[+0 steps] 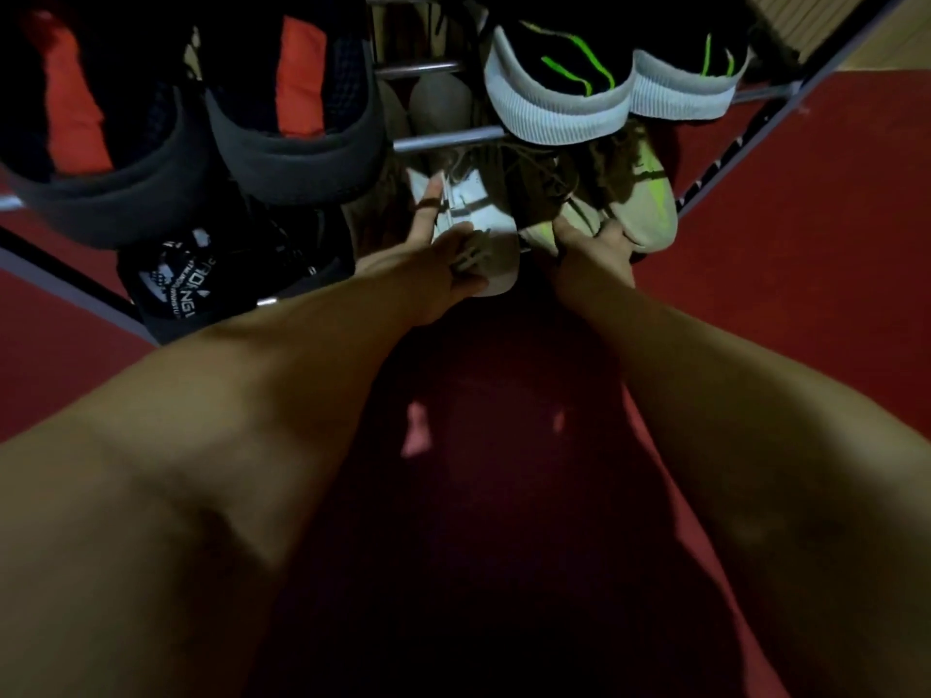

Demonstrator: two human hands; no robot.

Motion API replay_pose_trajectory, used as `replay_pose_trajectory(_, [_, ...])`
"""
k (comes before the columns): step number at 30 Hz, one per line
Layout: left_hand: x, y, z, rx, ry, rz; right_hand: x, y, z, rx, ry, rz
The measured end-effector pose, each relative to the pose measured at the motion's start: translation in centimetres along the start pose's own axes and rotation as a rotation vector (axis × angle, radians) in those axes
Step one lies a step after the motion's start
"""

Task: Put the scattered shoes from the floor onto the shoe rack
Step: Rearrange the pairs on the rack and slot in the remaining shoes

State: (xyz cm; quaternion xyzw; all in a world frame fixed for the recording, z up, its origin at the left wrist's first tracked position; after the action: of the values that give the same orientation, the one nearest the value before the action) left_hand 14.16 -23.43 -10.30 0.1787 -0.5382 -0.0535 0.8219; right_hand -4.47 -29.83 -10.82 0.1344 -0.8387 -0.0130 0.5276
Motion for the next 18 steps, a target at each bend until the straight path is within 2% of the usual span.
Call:
replay_pose_trajectory(1, [0.1, 0.1, 0.1, 0.02, 0.012, 0.008, -0.2, -0.2, -0.2, -0.037, -0.071, 0.036])
replay_pose_trajectory(3, [0.2, 0.5, 0.4, 0.029, 0.011, 0.03, -0.3, -0.5, 0.0, -0.071, -0.028, 0.051])
replay_pose_trajectory(8, [0.0, 0.8, 0.7, 0.062, 0.005, 0.046, 3.5, 0.3, -2.0, 0.145, 0.305, 0.034])
replay_pose_trajectory(11, [-0.4, 0.4, 0.4, 0.055, 0.024, 0.053, 4.9, 1.8, -2.1, 0.161, 0.407, 0.015])
replay_pose_trajectory(14, [-0.8, -0.2, 0.2, 0.055, 0.022, 0.044, 5.1, 4.9, -0.6, 0.126, 0.395, -0.042])
replay_pose_trajectory(18, [-0.7, 0.1, 0.9, 0.047, 0.091, -0.001, 3.2, 8.1, 2.0, -0.025, 0.211, -0.124])
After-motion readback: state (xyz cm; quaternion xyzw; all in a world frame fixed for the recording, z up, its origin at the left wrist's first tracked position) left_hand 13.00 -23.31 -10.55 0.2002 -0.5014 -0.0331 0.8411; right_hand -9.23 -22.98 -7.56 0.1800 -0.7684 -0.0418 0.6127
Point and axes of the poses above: each hand's wrist, its own y-axis away from the middle knuckle, its own x-axis out of the back of the hand, z = x × y, the point moved 4 cm from there along -y, towards the middle knuckle, and after that the axes turned 7 degrees about x, right-handed, at the moved point
